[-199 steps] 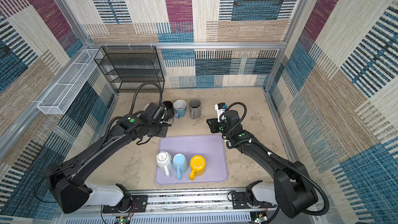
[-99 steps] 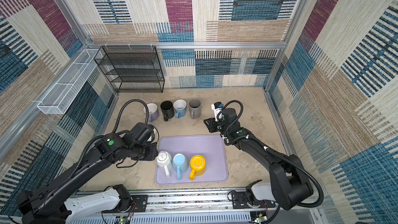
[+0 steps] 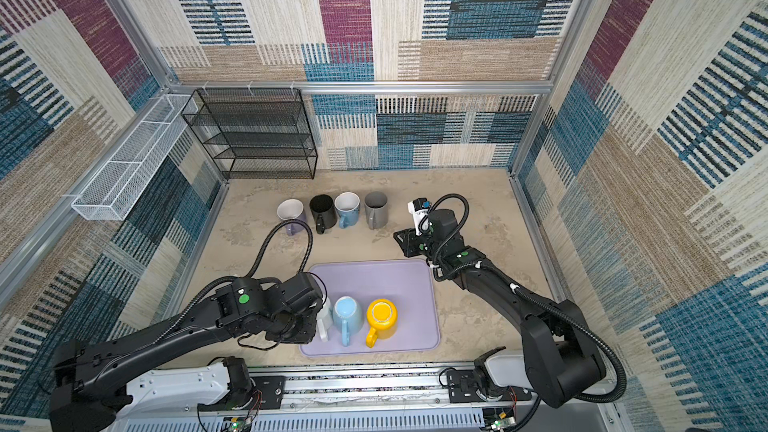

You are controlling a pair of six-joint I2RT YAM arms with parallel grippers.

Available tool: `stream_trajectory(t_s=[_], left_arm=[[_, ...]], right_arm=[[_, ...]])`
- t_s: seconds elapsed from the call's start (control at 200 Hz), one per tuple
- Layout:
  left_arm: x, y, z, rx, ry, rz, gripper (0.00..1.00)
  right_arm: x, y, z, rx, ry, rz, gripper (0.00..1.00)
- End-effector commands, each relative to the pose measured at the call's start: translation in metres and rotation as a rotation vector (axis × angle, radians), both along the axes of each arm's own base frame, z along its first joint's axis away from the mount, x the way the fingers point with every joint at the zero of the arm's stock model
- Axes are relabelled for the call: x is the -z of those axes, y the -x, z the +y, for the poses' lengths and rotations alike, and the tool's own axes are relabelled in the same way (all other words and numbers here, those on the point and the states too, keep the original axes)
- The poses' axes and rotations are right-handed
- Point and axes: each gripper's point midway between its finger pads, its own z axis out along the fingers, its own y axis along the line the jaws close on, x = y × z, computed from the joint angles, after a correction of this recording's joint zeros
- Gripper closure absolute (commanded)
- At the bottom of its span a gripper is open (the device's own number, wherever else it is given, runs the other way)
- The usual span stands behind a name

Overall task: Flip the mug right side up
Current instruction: 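Raise the left gripper and move it over the white mug on the tray, then lower the left gripper onto the upside-down white octagonal mug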

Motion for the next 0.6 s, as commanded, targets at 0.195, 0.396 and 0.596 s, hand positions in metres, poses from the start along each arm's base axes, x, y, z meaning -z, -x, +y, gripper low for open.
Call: stream_trajectory(t_s=[0.195, 0.396, 0.596], left_arm=[[0.026, -0.015, -0.013, -0.092, 0.002, -0.040, 0.67], [0.040, -0.022, -0.016, -0.113, -0.006, -0.061, 0.65], [0.050, -0.028, -0.016, -0.123, -0.016, -0.094, 0.65]], right_arm=[[-0.009, 0.003, -0.001, -0.010, 0.012, -0.028, 0.73], [-0.010, 0.003, -0.002, -0.008, 0.017, -0.028, 0.72], [-0.015, 0.003, -0.002, -0.008, 0.017, -0.034, 0.72]])
